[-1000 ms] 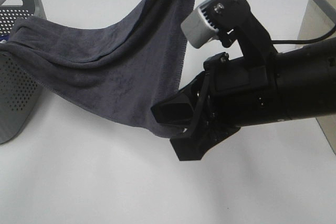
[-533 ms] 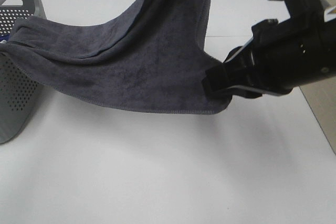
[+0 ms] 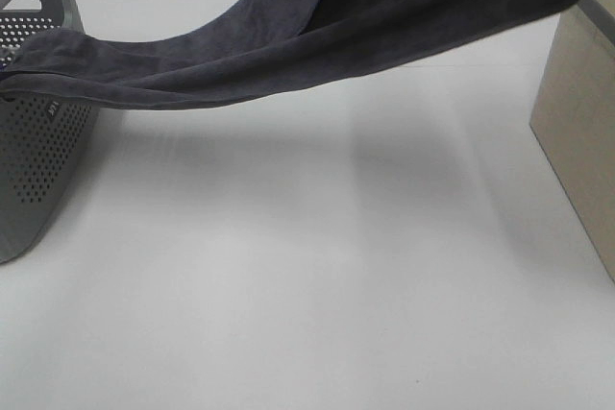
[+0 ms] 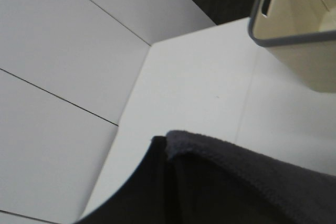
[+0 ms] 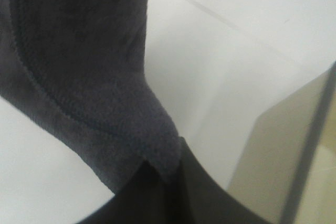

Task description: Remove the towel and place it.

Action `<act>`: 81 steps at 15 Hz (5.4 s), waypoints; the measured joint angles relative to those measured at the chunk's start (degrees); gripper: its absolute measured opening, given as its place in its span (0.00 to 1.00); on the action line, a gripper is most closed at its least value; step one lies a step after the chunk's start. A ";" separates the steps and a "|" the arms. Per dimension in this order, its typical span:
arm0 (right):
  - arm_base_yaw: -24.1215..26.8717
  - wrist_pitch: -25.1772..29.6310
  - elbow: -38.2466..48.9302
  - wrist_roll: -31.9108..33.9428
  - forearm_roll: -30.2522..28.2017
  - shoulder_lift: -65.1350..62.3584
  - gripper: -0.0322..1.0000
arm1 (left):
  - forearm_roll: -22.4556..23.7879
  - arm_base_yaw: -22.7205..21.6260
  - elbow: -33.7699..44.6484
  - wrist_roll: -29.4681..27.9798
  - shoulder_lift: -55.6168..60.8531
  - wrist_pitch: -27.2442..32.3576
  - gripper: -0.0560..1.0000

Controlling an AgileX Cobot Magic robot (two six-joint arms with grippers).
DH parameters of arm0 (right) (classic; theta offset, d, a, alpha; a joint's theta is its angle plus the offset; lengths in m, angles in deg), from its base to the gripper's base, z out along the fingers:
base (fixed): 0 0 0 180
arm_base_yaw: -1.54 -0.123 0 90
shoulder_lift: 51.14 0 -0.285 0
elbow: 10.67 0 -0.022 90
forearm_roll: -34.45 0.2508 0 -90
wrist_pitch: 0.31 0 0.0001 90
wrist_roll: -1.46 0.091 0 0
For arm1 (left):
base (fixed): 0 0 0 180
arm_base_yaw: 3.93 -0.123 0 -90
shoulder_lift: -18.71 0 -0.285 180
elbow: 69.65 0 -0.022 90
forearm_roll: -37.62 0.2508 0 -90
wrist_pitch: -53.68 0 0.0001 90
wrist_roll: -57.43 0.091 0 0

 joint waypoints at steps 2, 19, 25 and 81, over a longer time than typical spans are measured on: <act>0.00 0.29 -6.13 1.03 -8.59 1.89 0.04 | 1.95 -1.55 0.00 -3.90 0.00 -7.33 0.05; 0.17 -16.39 -42.46 2.52 -40.51 26.64 0.04 | 3.21 -19.94 0.00 -9.22 0.00 -45.03 0.05; 5.44 -23.84 -42.69 13.01 -40.91 27.04 0.04 | 3.21 -22.35 0.00 -9.22 -0.40 -45.09 0.05; 17.25 18.91 -44.40 -17.48 37.36 28.82 0.04 | -20.28 -27.44 0.46 -22.86 3.44 35.01 0.05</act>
